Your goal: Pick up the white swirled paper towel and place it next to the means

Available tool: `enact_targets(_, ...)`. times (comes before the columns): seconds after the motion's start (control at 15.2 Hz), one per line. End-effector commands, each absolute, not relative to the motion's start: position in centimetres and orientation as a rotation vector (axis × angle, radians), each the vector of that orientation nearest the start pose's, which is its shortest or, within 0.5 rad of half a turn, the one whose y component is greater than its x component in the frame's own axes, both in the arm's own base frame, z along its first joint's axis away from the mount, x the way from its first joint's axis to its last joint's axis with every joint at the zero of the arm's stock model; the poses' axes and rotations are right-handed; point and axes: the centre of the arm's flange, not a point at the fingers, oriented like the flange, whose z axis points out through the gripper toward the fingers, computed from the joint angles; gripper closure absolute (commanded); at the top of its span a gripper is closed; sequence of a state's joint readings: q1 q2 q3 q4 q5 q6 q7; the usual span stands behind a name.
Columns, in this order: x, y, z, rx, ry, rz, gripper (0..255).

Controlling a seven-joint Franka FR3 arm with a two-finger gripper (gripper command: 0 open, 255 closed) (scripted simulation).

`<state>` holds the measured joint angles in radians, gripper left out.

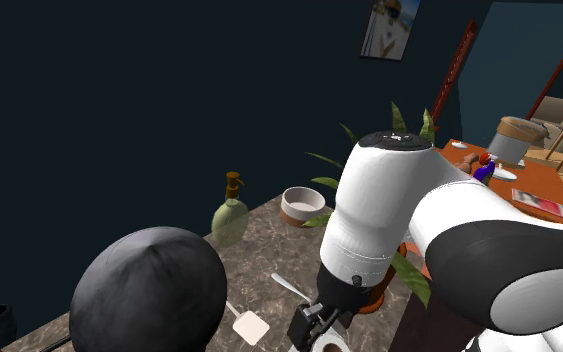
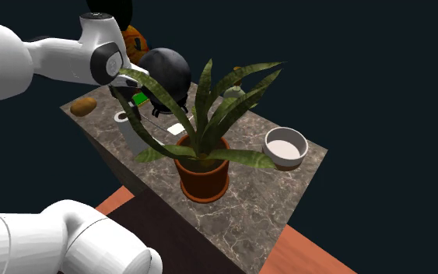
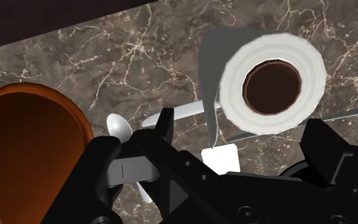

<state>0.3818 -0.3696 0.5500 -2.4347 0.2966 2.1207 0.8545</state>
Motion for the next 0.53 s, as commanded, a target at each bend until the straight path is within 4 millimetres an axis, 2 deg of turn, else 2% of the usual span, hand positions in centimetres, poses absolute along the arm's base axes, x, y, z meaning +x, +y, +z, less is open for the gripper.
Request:
enact_targets(0.0,24.9,36.3,44.2,-3.082,0.164,0.057,0)
enact_targets(0.13,25.0,36.2,46.6,-3.082,0.164,0.057,0)
enact_targets(0.46,25.0,36.2,46.6,-3.082,0.164,0.057,0)
